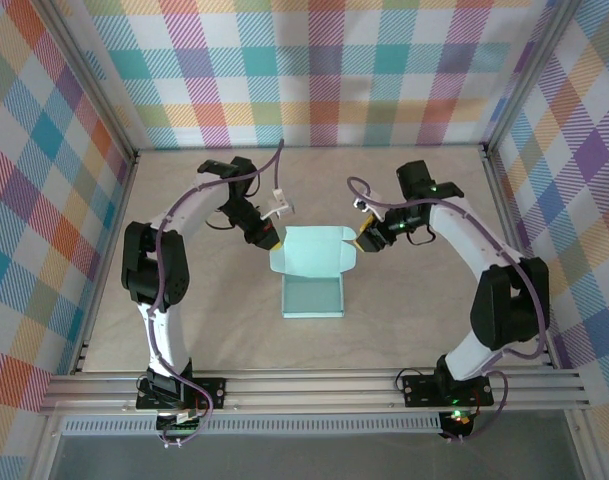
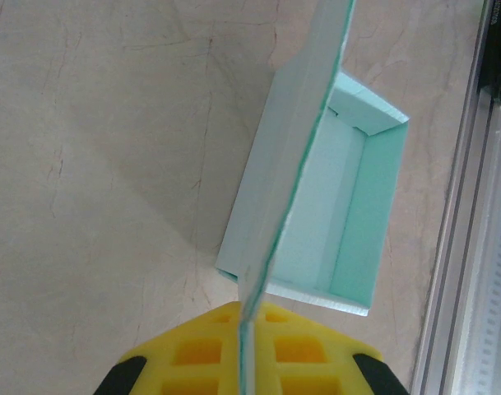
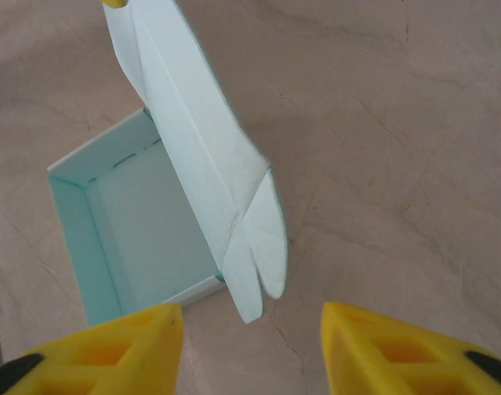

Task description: Fold the paper box

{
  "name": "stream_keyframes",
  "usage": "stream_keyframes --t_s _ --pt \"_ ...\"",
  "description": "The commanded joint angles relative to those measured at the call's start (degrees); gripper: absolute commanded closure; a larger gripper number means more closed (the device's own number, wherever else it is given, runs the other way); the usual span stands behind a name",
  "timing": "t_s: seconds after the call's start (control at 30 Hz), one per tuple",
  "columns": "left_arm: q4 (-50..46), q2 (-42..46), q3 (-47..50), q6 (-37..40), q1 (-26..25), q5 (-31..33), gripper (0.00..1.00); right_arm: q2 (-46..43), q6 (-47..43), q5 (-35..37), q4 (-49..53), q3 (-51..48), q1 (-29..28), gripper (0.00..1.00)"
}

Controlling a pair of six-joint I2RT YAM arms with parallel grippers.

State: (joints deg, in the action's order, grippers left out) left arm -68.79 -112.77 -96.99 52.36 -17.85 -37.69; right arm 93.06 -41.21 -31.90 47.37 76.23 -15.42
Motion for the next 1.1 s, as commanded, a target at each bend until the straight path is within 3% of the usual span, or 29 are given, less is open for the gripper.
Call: stream_keyframes --t_s 0.0,0.27,0.7,0.97,1.07 --pt "-0.6 2.0 -0.3 2.0 0.1 -1.0 1.00 2.5 -5.5 -1.0 5.6 3.7 -0.6 0.54" --pt "-0.6 1.5 -0.3 2.1 0.0 -0.4 1.00 8.9 -8.4 -1.2 8.7 8.4 -0.9 0.53" --pt "-1.4 1.1 -1.1 1.8 -0.2 0.0 1.00 13.4 -10.3 -6.5 12.1 10.8 -1.7 0.65" --pt "-2.3 0.7 -1.8 1.7 -0.2 -0.4 1.00 15.6 -10.8 -4.8 15.3 12.1 -2.0 0.67" --pt "-2.3 0.7 -1.9 1.8 -0.2 -0.3 1.00 16.1 -10.5 -4.7 15.3 12.5 -2.2 0.72"
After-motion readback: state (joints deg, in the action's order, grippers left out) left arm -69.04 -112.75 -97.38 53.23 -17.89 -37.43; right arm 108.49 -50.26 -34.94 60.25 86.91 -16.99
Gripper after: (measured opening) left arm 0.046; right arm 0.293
